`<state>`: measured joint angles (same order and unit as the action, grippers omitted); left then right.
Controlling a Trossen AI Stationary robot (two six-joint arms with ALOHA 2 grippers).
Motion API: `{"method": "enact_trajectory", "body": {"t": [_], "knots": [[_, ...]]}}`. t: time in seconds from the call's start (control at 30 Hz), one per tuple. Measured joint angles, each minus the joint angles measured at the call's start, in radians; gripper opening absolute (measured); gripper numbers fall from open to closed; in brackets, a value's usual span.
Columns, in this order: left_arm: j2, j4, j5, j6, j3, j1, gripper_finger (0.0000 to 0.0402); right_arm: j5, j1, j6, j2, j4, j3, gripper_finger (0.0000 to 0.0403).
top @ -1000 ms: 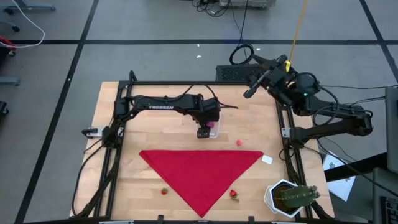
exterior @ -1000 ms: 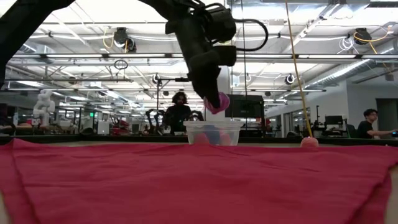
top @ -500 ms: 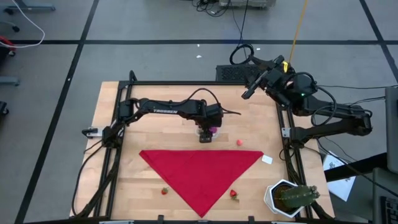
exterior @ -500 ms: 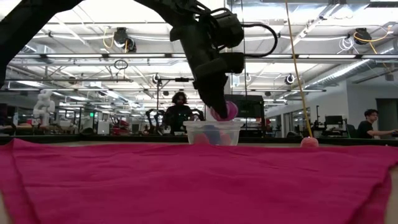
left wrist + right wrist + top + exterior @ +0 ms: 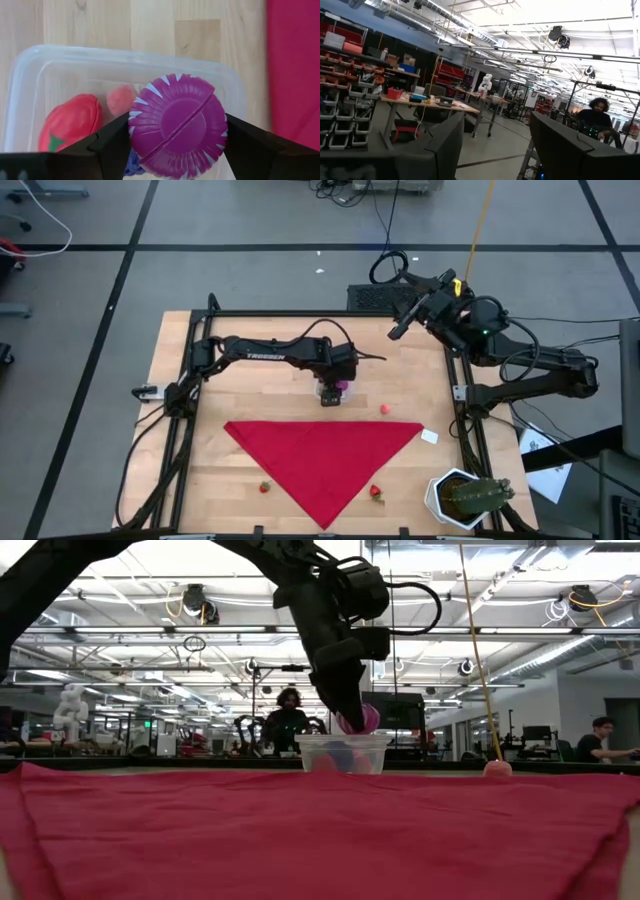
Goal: Pick and placing Produce into tupperware
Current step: Put the purple onion into the transparent bin
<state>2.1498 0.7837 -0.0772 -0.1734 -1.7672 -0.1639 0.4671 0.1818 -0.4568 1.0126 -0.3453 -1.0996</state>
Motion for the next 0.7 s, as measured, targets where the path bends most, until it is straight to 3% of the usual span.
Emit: {"method": "enact_trajectory", "body": {"t": [0.7], "knots": [[0.0,-0.01,0.0,-0.012,0.0,0.0,0.0276,-0.001,0.0,0.029,0.0,0.027,0.0,0.022]]}}
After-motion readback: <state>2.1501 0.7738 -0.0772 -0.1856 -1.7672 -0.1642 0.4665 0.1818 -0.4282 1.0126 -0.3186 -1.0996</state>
